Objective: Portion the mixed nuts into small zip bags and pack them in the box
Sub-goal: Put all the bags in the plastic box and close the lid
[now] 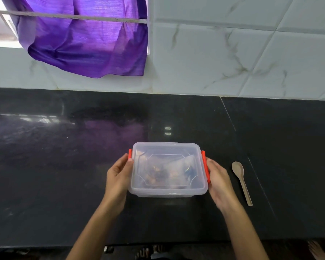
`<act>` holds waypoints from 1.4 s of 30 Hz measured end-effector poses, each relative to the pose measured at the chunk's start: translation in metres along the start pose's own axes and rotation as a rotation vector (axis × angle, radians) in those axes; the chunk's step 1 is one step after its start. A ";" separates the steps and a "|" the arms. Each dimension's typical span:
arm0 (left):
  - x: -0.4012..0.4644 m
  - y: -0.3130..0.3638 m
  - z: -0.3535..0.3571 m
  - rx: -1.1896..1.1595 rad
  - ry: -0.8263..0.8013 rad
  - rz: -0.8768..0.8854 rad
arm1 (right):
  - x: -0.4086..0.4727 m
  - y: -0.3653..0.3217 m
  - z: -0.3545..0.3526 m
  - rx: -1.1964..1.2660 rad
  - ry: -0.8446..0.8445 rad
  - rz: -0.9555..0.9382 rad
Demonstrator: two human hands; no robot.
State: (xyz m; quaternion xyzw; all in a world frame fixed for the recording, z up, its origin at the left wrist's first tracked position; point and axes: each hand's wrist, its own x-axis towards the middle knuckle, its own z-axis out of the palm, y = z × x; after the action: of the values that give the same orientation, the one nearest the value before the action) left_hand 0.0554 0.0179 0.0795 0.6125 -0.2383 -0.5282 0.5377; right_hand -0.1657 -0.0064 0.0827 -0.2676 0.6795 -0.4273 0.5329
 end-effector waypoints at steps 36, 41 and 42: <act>0.074 0.043 0.020 -0.278 -0.030 -0.288 | 0.177 -0.176 0.197 -0.803 -0.441 -0.545; 0.088 0.035 0.024 -0.276 0.028 -0.316 | 0.199 -0.163 0.217 -0.846 -0.483 -0.538; 0.089 0.033 0.024 -0.276 0.036 -0.326 | 0.203 -0.159 0.219 -0.850 -0.491 -0.529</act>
State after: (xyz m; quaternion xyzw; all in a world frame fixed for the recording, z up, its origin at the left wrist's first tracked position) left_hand 0.0719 -0.0789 0.0777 0.5729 -0.0521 -0.6247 0.5280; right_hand -0.0304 -0.3155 0.1050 -0.7121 0.5576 -0.1600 0.3954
